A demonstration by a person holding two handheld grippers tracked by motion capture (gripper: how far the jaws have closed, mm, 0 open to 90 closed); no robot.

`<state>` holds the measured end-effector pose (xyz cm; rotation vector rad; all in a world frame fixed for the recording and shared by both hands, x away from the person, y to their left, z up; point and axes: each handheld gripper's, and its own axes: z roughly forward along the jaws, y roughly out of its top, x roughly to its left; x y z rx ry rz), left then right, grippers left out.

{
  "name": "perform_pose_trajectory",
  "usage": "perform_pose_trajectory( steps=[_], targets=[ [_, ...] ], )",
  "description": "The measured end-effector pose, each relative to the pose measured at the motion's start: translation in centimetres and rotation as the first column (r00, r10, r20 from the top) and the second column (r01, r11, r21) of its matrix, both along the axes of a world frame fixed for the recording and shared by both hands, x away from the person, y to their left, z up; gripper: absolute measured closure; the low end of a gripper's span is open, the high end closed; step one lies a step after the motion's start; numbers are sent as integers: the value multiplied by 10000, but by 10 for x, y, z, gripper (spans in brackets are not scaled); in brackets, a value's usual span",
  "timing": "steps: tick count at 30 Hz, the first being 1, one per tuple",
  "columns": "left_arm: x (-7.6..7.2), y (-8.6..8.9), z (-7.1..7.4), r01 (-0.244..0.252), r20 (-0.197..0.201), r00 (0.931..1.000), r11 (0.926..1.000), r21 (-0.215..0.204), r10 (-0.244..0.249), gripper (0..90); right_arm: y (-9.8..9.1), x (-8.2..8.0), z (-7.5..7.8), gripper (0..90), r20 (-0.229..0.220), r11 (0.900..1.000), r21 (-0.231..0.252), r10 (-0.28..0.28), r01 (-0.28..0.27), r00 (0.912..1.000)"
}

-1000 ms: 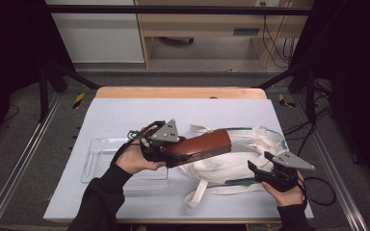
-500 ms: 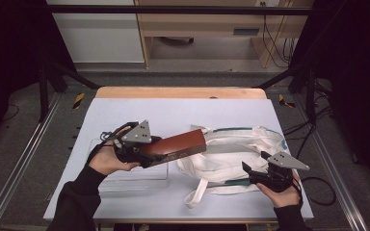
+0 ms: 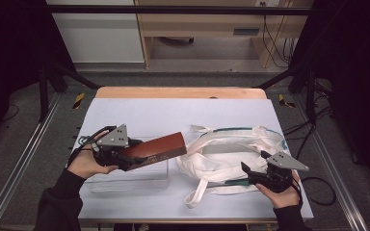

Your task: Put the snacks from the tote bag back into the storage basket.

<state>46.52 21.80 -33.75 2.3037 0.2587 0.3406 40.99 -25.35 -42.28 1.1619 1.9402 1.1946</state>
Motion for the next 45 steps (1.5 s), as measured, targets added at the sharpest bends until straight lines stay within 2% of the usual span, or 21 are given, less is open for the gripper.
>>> perform_pose_trajectory(
  steps=[4,6,12,19,22,27,35,36,37,39,41,42,45],
  targets=[
    [-4,14,-1,-64,-110,9999,9996,-278,61,432,1,0,0,188,17,10000,-38,-28,28,10000],
    [-4,17,-1,-62,-77,10000,9998,-164,61,432,1,0,0,188,23,10000,-49,-29,30,10000],
    [-3,34,-7,-344,-281,9990,9989,-322,335,432,3,1,-1,186,23,10000,-67,0,0,10000],
    [1,50,-12,-636,-392,9972,9978,-166,629,432,2,1,-1,185,34,10000,-83,-25,25,10000],
    [2,53,-15,-718,-458,9964,9973,-167,710,433,2,1,-1,185,43,10000,-63,-34,34,10000],
    [6,57,-24,-863,-626,9943,9962,98,867,433,2,1,-2,185,31,10000,-84,-24,24,10000],
    [14,57,-45,-1052,-898,9901,9938,363,1080,432,2,1,-2,185,24,10000,-79,-25,25,10000],
    [14,57,-45,-1052,-898,9901,9938,363,1080,432,2,1,-2,185,24,10000,-79,-25,25,10000],
    [17,57,-47,-810,-711,9939,9959,406,838,432,2,1,-2,185,26,10000,-80,-18,18,10000],
    [19,55,-56,-765,-767,9938,9955,559,807,432,2,1,-3,184,20,10000,-70,2,-2,10000],
    [21,54,-58,-688,-741,9945,9956,637,735,432,2,1,-3,185,28,10000,-95,8,-8,10000],
    [22,53,-61,-581,-792,9948,9959,696,636,432,3,1,-3,184,1,10000,-83,2,-2,10000],
    [24,52,-69,-692,-1106,9908,9944,793,778,432,3,1,-3,185,18,9999,-110,15,-15,10000]
  ],
)
